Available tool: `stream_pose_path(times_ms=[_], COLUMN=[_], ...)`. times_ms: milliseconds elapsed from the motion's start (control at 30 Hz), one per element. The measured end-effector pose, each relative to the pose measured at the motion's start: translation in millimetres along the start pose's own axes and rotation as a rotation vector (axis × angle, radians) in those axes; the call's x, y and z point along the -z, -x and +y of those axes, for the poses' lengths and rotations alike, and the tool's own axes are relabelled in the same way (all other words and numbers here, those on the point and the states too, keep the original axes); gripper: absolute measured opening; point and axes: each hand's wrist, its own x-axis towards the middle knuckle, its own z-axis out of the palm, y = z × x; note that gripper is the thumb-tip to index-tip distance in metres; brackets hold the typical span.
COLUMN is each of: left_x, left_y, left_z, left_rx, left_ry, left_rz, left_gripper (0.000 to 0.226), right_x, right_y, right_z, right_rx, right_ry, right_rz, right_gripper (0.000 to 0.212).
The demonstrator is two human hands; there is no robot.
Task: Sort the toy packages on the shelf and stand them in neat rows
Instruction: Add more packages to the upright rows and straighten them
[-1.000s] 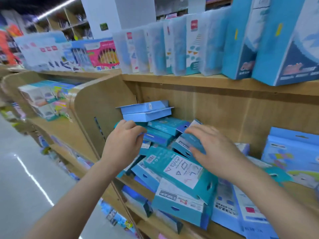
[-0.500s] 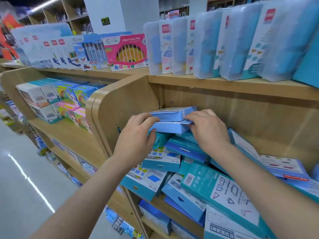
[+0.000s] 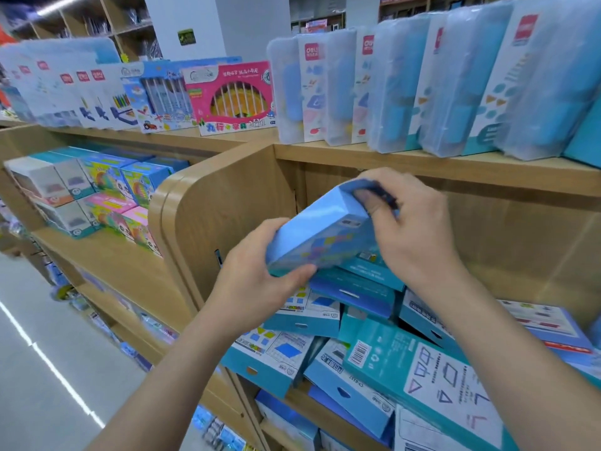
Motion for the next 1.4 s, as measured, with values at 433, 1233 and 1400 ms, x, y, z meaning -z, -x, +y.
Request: stream_pose_path(times_ms=[433,1233,1400], left_x=[-8.3,-50.9,-105.6], left_y=[80.2,95.2,86.6], left_z=[14.7,59.6,109.4], left_rx=[0.627,0.209,-0.019], left_ry=[0.659,0.435,0.252], left_rz=[0.204,-0.207,-0.366], left_gripper=[0.036,0.04,0.055], right_x=[1.2,135.6,229.5], right_y=[30.9,94.7,134.6], right_z=[-7.8,-26.8,-20.1], right_rx=[-0.52,-0.761,-0.774], right_ry=[-0.211,-0.496,-0.382], right_rz=[-0.402,-0.257,-0.14], right_gripper=[0.036,0.041,0.043])
